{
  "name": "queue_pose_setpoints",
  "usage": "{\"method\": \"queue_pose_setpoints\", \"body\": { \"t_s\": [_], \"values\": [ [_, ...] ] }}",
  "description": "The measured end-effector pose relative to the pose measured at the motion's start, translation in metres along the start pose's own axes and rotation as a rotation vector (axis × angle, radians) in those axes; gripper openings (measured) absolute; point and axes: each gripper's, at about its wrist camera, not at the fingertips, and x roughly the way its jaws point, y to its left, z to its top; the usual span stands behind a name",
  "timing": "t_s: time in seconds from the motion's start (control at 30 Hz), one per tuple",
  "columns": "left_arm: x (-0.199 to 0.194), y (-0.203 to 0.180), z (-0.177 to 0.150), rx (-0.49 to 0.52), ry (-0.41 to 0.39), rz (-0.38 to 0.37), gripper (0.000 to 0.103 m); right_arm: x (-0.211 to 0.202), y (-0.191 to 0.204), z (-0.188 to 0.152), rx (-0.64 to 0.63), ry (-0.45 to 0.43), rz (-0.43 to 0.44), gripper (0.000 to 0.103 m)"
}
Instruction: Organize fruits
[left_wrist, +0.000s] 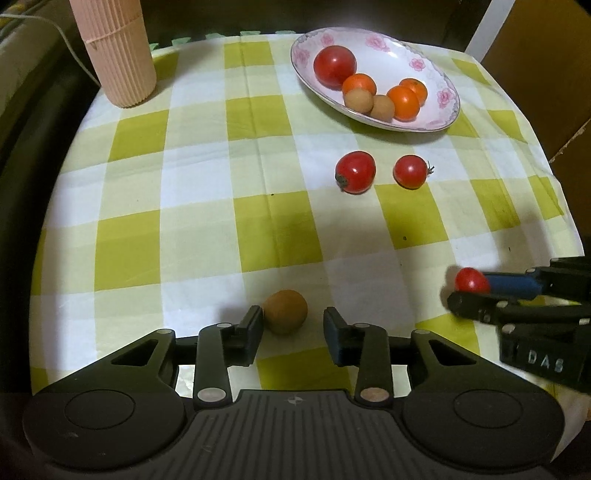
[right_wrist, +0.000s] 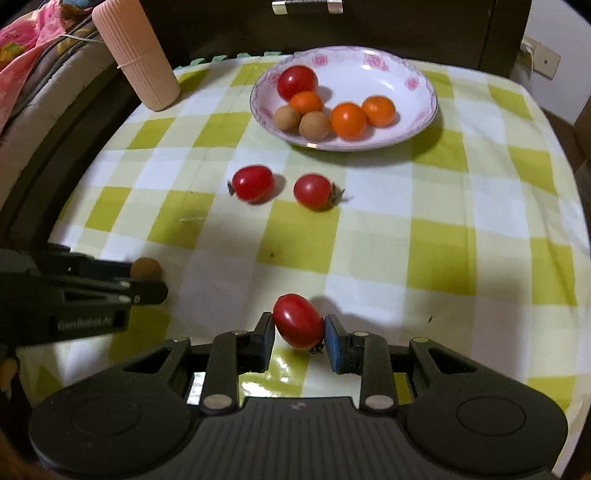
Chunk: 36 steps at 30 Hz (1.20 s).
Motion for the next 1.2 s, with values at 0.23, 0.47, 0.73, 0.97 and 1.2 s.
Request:
{"method": "queue_pose_setpoints", "body": {
  "t_s": [0.23,0.47,0.73,0.97,1.2],
  "values": [
    [0.001,0.000,0.001,-0.001,-0.008,0.012,0.050,0.001,0.001,-0.002,-0.018,-0.020,0.024,0.030],
    [0.000,0.002,0.003,-0.017,-0.009,-0.004,0.052,-0.001,-0.007,0.003,0.008,-0.023,0.031,0.033],
    [0.002,0.003,0.003,-0.019,0.006,0.003,0.054,0.004,-0.001,0.012,-0.009,-0.016,0.044,0.033],
    [0.003,-0.002,0.002,0.011,0.006,0.028,0.049,0.009,0.005,0.012,-0.031,-0.002,0.040,0.033],
    [0.000,-0.001,0.001,0.022,0.003,0.041,0.033,0.011,0.012,0.007,-0.077,0.007,0.002,0.028]
  ]
}}
